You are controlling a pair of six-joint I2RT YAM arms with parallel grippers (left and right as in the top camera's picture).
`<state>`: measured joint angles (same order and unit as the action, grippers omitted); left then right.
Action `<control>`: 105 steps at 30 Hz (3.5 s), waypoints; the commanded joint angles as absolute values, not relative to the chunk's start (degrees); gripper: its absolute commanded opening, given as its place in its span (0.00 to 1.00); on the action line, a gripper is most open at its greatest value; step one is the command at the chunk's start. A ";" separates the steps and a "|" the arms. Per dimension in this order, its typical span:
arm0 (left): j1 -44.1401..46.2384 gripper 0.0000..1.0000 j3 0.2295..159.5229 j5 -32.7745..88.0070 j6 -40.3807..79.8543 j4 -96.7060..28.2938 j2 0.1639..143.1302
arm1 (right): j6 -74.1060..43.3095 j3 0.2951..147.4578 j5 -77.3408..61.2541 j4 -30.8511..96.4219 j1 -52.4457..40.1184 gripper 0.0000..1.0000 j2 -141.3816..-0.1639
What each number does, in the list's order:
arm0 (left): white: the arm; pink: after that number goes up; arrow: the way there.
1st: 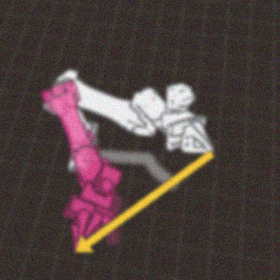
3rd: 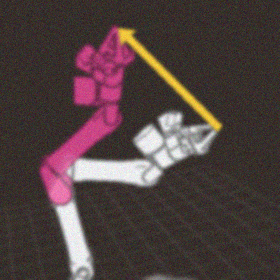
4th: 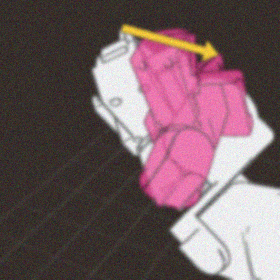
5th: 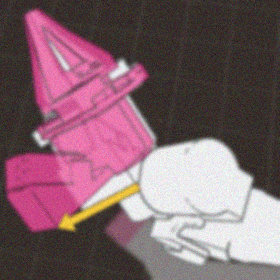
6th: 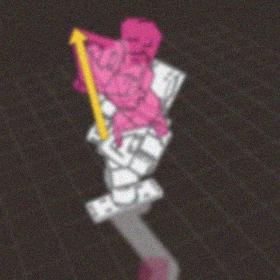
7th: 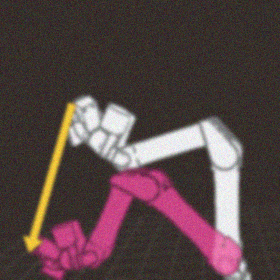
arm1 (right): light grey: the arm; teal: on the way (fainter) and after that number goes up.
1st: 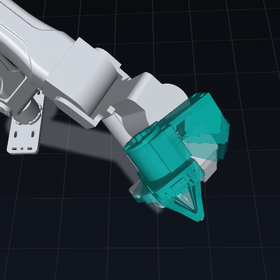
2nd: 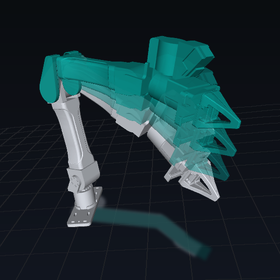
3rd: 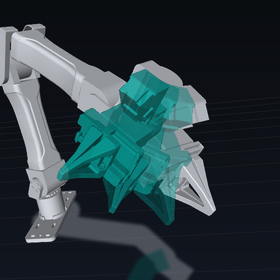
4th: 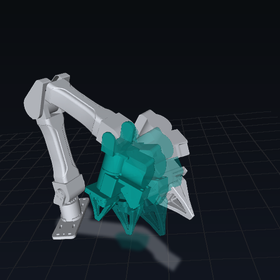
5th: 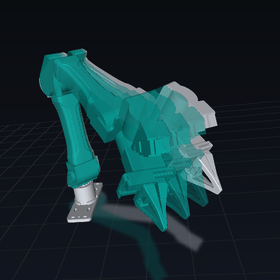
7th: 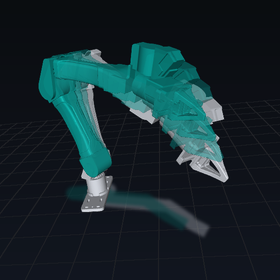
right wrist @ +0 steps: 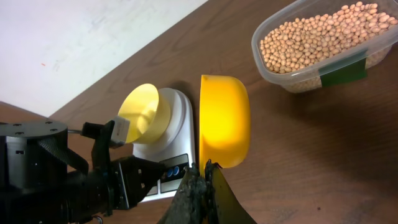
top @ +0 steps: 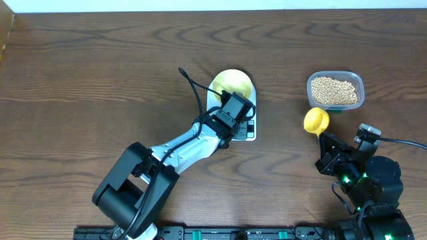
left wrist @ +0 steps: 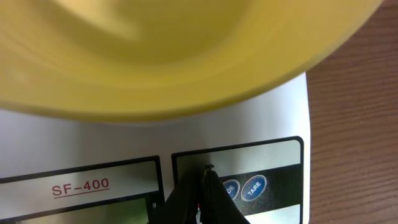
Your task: Scoop item into bowl and weigh 50g on scale
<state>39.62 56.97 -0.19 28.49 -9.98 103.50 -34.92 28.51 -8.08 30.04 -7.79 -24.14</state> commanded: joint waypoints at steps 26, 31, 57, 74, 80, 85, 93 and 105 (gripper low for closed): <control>37.30 0.07 58.59 0.58 27.92 -24.58 95.42 | -34.57 29.95 -7.64 32.23 -7.49 0.01 -23.90; 37.30 0.15 58.59 0.56 25.17 -30.24 82.26 | -34.57 29.95 -8.10 34.04 -7.49 0.01 -23.90; 29.95 0.98 58.52 -39.92 6.66 -41.01 68.69 | -56.23 29.91 -2.48 35.38 -7.53 0.01 -28.01; 20.58 0.98 58.52 -22.41 5.82 -38.85 68.71 | -63.86 30.00 -18.83 2.90 -6.35 0.01 -61.54; 20.58 0.83 58.52 -14.70 5.82 -38.89 68.71 | -63.16 30.02 -24.56 0.78 -5.26 0.01 -62.46; 20.58 0.26 58.52 -8.73 6.11 -38.57 68.82 | -50.63 30.02 -30.04 0.93 -5.30 0.01 -60.77; 24.14 0.07 58.39 6.00 12.60 -34.11 69.41 | -34.50 30.00 -24.12 4.84 -5.30 0.01 -50.59; 40.91 0.07 58.35 -3.81 21.28 -26.30 87.05 | -29.04 30.00 -19.84 12.99 -5.34 0.01 -40.01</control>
